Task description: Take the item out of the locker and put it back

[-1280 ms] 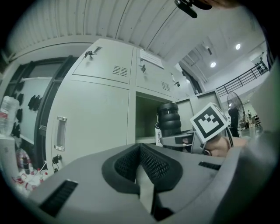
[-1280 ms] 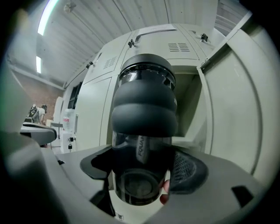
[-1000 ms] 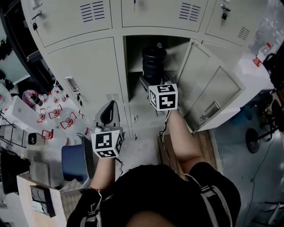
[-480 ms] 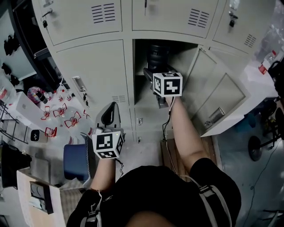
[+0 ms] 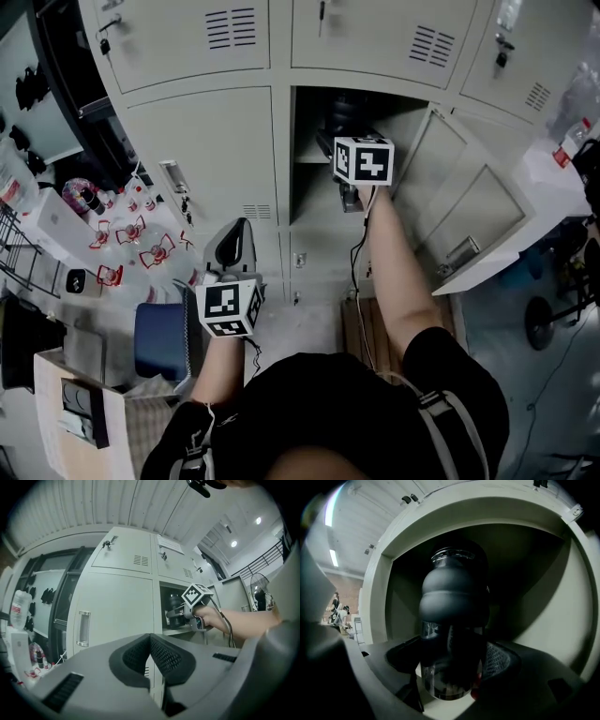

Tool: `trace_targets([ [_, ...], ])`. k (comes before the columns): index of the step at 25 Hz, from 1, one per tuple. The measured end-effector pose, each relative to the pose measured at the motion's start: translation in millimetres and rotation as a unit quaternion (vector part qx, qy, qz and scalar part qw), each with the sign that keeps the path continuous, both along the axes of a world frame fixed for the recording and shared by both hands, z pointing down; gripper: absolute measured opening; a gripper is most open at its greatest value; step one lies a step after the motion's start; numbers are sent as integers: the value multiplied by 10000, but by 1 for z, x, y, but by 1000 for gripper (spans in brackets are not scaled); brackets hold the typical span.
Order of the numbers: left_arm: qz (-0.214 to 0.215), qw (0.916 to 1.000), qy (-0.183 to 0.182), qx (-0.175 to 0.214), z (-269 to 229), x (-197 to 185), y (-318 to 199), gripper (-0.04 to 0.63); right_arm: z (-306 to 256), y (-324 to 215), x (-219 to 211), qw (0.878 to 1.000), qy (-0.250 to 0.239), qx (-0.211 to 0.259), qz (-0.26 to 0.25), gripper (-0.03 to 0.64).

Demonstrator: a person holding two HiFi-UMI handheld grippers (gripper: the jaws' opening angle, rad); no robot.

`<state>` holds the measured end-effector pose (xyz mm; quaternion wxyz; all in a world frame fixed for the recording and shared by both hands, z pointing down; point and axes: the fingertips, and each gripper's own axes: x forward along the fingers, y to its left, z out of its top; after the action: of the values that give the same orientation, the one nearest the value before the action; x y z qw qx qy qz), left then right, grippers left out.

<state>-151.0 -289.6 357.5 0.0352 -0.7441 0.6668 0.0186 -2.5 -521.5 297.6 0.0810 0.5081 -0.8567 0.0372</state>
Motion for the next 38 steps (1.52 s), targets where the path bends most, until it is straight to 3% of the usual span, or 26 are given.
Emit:
trace_targets([
  [14,-24,10000,-5,-50,4,-8,-9,14,13,-34,-11,9998,124,100,109,393],
  [28,148,9998,-15,-98,9,2,-20,13,17,-33,-13,9992,233,320,46,402],
  [32,228,9997,-25,-104,9,9,-23,14,8,-21,-2,9977,87,651,164,410],
  [36,284,9995,-22,-117,10,16,-25,14,-6,3,12,9948,-374,938,103,397],
  [38,325,9994,-23,-119,10,21,-26,14,-13,20,22,9921,-621,1083,114,334],
])
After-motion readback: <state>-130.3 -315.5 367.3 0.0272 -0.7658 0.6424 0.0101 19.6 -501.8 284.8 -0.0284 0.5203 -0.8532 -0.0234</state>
